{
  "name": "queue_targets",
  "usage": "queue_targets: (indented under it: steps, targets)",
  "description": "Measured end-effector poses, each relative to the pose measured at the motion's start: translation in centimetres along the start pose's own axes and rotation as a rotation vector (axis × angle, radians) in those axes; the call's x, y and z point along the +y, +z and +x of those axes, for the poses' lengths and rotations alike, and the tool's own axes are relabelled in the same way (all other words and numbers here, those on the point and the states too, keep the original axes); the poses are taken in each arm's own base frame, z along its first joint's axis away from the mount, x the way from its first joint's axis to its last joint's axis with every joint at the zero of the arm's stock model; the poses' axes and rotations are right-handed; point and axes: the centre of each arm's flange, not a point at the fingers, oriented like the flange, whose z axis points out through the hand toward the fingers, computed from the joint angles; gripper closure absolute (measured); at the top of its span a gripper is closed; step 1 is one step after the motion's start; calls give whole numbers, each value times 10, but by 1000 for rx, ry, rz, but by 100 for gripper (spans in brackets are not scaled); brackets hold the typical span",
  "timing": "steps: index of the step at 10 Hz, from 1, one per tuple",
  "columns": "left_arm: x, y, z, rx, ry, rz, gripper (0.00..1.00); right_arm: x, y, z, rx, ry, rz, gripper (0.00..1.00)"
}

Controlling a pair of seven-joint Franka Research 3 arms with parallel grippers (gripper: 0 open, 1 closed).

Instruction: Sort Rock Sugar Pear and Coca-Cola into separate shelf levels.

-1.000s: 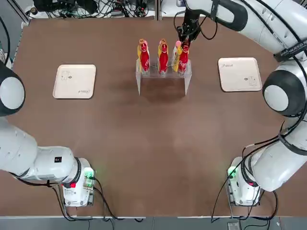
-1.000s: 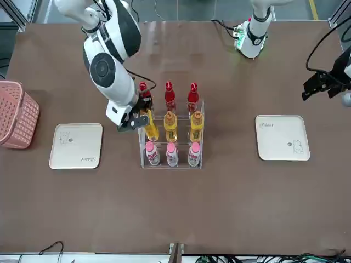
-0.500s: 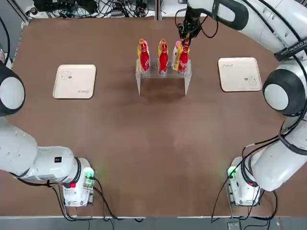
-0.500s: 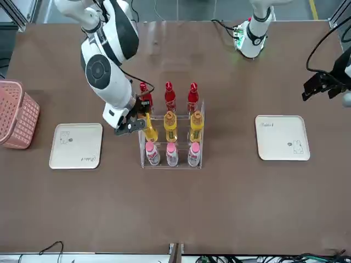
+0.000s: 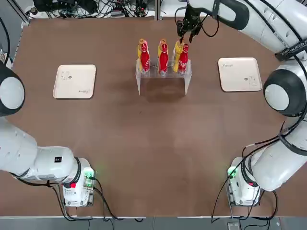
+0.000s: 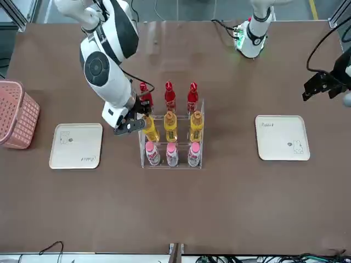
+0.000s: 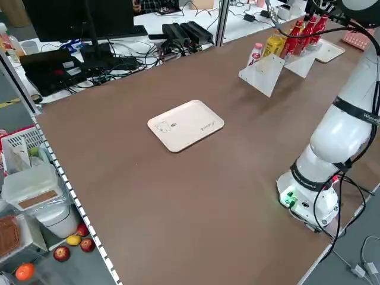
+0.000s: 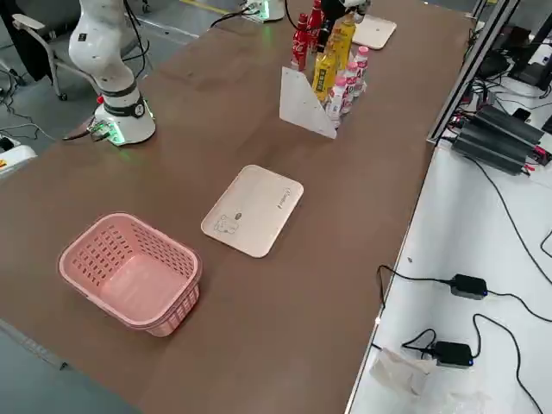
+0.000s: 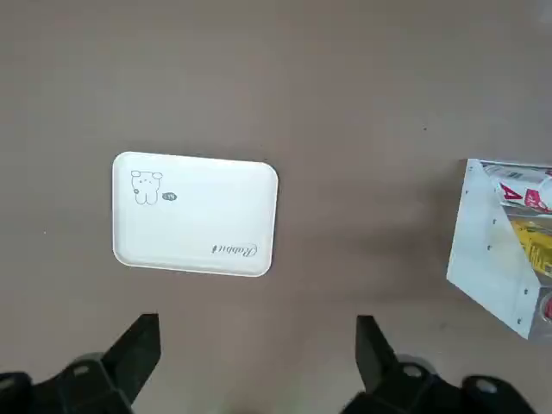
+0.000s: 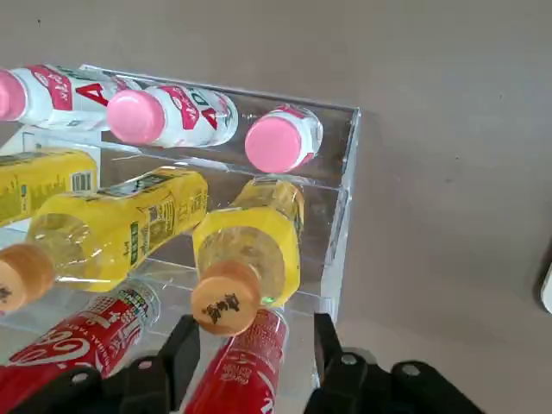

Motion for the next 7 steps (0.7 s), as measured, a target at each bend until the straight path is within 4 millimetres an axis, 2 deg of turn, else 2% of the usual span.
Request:
queue_targets:
  steps: [2, 3, 5, 6, 7]
  targets:
    - [2, -6, -4, 10, 3, 3, 0, 8, -5, 4, 7, 69, 10, 15]
    - [1, -7, -4, 12, 2, 4, 0, 15, -15, 7, 17, 114, 39, 1]
    - [0, -6, -4, 11, 1, 4, 0, 40, -53, 16, 64, 193, 112, 0]
    - [0, -6, -4, 11, 1, 4, 0, 69, -73, 23, 96, 191, 131, 0]
    - [0, -6, -4, 11, 1, 4, 0, 108, -86, 31, 124, 148, 136, 0]
